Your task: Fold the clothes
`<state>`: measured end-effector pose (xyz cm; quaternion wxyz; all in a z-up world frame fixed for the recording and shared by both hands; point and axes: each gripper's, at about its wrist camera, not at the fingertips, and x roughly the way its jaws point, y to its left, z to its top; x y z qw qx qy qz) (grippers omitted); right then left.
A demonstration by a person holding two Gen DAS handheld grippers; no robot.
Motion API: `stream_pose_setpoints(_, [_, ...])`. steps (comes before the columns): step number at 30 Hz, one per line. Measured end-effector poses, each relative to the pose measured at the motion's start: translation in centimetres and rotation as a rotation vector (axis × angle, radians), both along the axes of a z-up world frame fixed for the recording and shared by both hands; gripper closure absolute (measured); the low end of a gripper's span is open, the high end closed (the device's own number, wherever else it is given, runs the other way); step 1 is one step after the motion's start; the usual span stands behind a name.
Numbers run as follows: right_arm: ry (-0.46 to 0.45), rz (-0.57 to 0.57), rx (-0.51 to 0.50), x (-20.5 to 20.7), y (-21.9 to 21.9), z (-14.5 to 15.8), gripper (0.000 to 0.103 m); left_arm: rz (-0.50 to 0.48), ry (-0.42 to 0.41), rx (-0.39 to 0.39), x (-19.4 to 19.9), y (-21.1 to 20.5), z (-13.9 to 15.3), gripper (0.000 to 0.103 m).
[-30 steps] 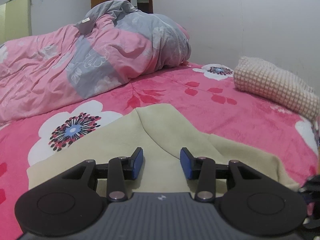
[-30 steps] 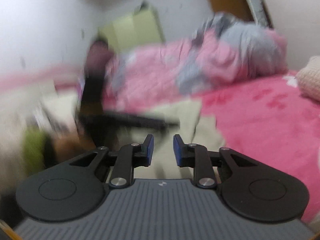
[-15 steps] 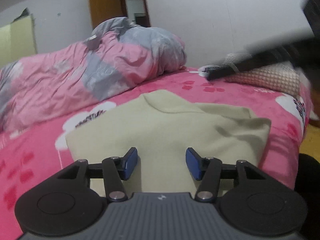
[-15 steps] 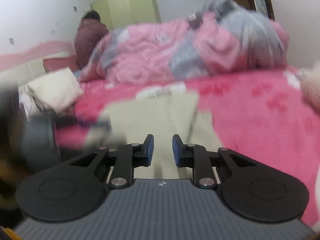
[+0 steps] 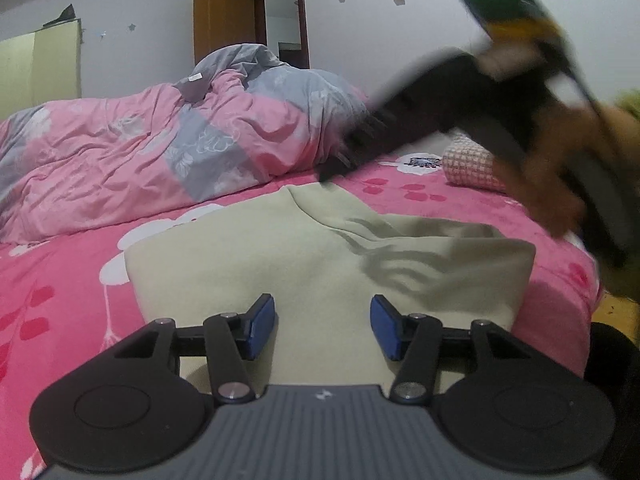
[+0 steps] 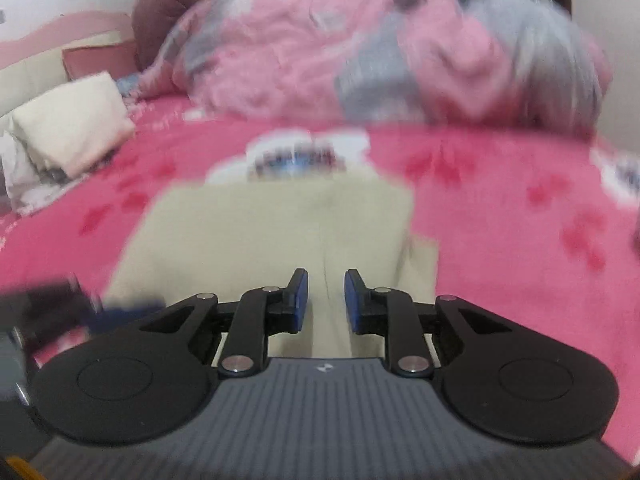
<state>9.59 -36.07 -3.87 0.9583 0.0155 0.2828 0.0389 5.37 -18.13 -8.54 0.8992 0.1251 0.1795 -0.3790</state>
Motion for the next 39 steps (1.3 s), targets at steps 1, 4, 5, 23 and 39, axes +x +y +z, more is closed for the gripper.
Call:
stream_pose_setpoints(1, [-0.013, 0.001, -0.017, 0.9, 0.1, 0.1, 0.085, 0.001, -0.001, -0.002, 0.0, 0.0, 0.0, 0.049])
stream_pose_setpoints(4, [-0.052, 0.003, -0.068, 3.6, 0.5, 0.5, 0.085, -0.006, 0.002, -0.013, 0.0, 0.1, -0.2, 0.049])
stream_pose_setpoints(5, [0.004, -0.011, -0.095, 5.1, 0.3, -1.2, 0.085, -0.009, 0.004, -0.018, 0.1, 0.1, -0.3, 0.049])
stream_pose_setpoints(23, [0.16, 0.144, -0.001, 9.0, 3.2, -3.7, 0.084, -0.01, 0.028, -0.068, -0.1, 0.9, -0.7, 0.049])
stream_pose_setpoints(39, [0.133, 0.393, 0.016, 10.6, 7.5, -2.4, 0.083, -0.006, 0.033, -0.085, -0.1, 1.2, -1.1, 0.049])
